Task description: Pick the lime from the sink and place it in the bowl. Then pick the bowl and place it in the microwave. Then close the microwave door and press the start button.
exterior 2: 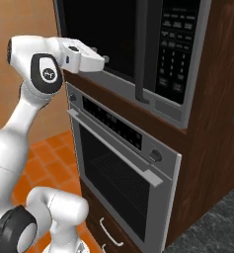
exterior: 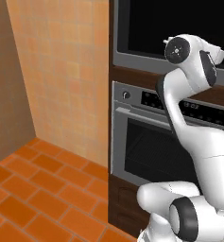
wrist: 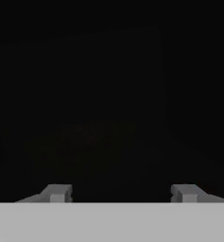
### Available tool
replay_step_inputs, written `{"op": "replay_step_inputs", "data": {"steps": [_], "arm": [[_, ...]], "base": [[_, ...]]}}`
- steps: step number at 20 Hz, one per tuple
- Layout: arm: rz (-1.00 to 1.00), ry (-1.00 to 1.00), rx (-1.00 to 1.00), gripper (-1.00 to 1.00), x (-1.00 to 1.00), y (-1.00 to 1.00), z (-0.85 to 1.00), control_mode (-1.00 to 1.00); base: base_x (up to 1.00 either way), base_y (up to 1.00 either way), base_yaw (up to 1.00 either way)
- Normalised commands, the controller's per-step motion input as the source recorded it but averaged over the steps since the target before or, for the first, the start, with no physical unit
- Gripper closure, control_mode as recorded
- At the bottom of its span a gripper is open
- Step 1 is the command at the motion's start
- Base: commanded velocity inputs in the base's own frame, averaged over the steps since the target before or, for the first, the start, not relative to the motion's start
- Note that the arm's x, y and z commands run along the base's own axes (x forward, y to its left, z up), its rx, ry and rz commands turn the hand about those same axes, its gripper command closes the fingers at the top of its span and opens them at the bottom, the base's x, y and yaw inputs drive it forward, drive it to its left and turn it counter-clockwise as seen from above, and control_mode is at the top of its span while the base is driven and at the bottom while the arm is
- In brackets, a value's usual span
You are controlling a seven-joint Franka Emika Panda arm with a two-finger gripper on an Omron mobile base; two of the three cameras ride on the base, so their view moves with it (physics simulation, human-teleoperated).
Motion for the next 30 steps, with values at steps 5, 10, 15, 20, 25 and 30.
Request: {"op": "replay_step_inputs", "data": {"steps": [5, 10, 15, 20, 25, 30], "arm": [[0.20, 0.09, -0.02, 1.00, -0.89, 0.42, 0.18, -1.00], [0.13, -0.01, 0.00, 1.00, -0.97, 0.14, 0.00, -1.00], [0.02, -0.20, -0.05, 1.00, -0.85, -0.18, -0.14, -1.00], [0.01, -0.09, -0.05, 1.00, -0.28, -0.17, -0.03, -1.00], [0.01, 0.00, -0.03, 1.00, -0.01, -0.31, 0.00, -1.00], [0.00, 0.00, 0.00, 1.00, -0.13, -0.35, 0.00, -1.00]], "base": [[0.00, 0.00, 0.00], [0.00, 0.00, 0.00], [0.00, 0.00, 0.00], [0.00, 0.00, 0.00], [0.00, 0.00, 0.00], [0.00, 0.00, 0.00]]}}
